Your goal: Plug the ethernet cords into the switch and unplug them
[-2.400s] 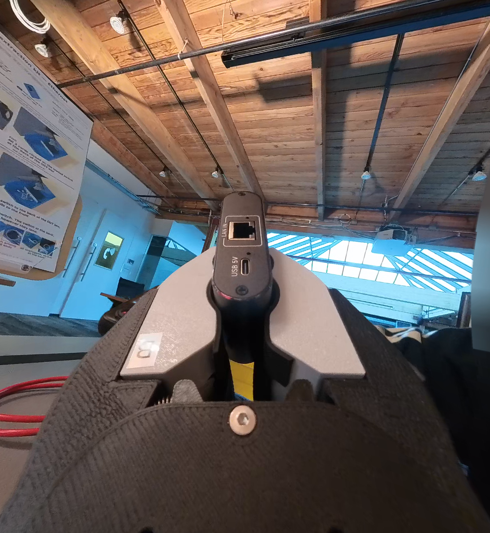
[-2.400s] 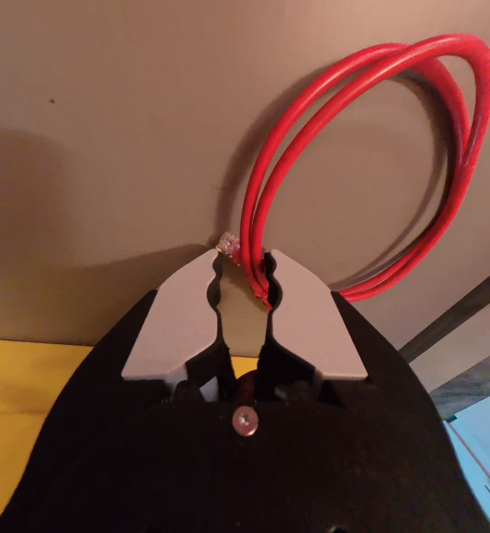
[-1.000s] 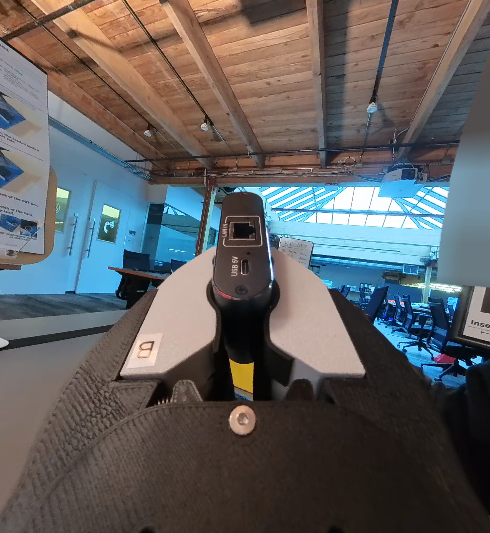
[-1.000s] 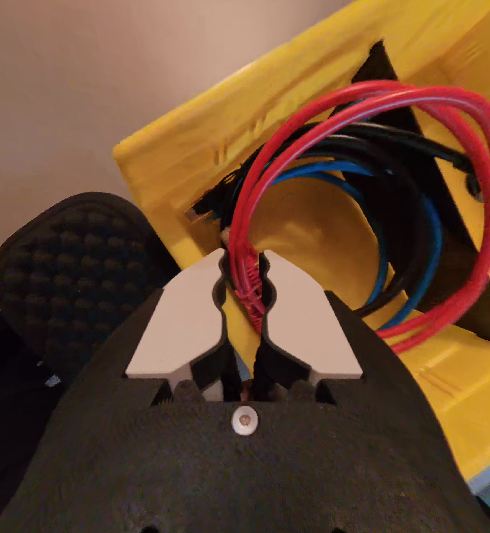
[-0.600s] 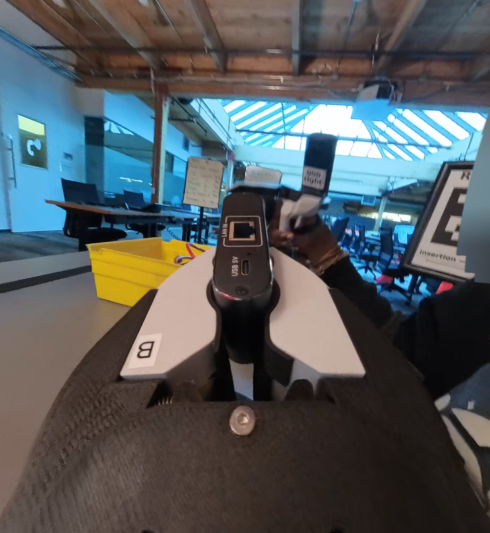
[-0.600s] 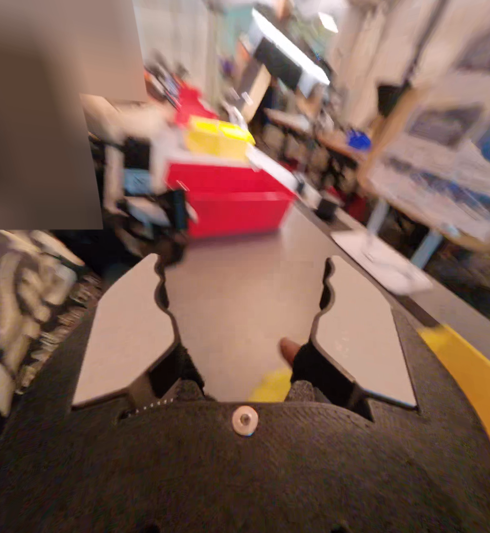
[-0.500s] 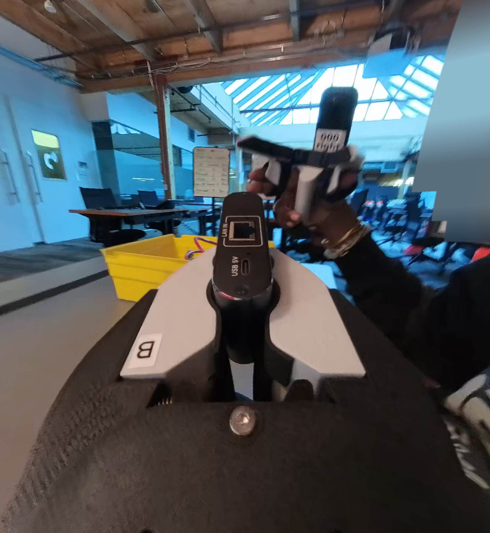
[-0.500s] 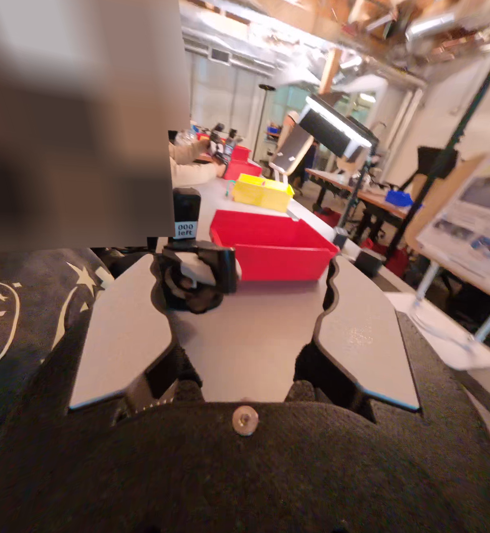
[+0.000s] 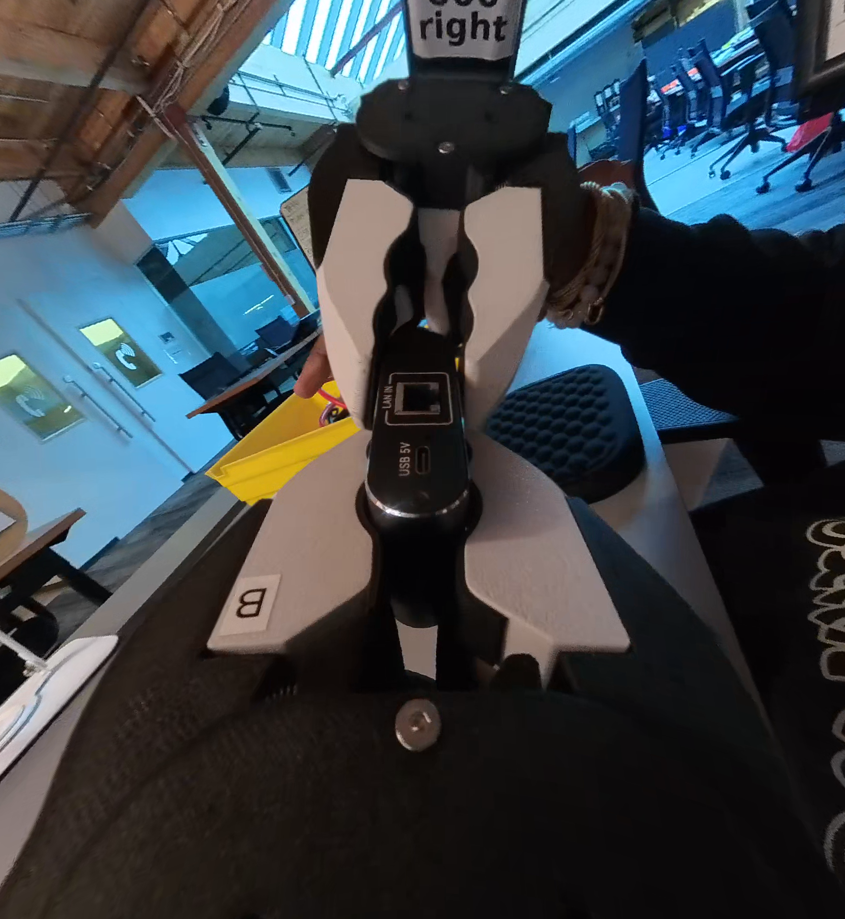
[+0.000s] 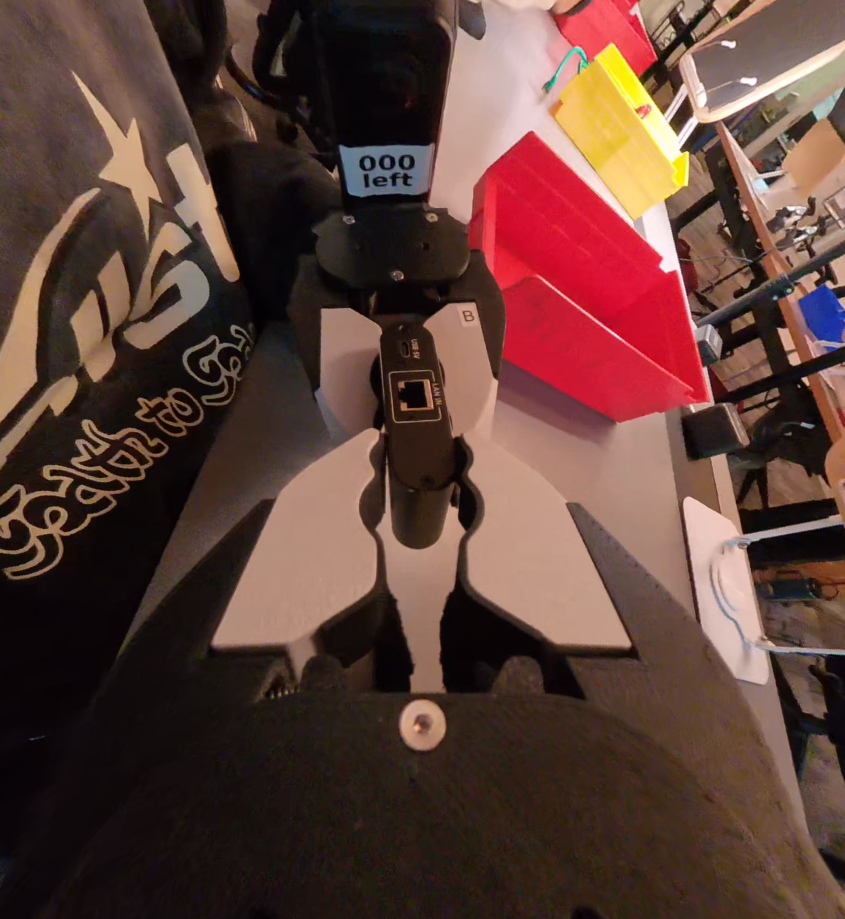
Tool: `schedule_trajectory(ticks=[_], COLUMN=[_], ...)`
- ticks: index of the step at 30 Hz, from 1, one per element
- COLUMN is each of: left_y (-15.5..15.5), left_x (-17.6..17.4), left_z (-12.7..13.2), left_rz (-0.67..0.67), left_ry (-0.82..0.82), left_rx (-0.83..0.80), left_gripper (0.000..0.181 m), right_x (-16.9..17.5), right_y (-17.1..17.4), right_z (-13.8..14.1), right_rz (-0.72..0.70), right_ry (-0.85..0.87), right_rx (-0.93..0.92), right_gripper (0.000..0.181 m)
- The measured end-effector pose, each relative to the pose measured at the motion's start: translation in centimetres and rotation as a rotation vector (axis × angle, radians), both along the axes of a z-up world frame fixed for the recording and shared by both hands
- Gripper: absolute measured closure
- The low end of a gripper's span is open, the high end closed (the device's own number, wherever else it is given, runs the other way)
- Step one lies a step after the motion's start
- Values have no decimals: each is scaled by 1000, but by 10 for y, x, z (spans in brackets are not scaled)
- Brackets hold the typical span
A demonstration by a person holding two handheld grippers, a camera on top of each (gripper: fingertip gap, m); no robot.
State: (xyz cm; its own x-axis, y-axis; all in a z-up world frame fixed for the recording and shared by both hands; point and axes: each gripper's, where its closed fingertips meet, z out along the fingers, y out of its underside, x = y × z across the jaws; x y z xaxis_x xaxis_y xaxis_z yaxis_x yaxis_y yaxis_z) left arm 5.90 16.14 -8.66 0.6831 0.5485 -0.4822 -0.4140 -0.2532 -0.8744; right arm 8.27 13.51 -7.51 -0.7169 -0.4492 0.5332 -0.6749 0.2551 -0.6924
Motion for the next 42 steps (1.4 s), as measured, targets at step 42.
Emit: schedule_trajectory(ticks=[42], left_y=[-73], left_x=[-48], left_z=[26], left_rz=[306], left_ry=[-133], left_rx=[473], left_gripper=[137], right_x=[-359], right_y=[116], right_z=[-86], right_rz=[-1256], right_ry=[-466], right_rx=[671], right_gripper=[157])
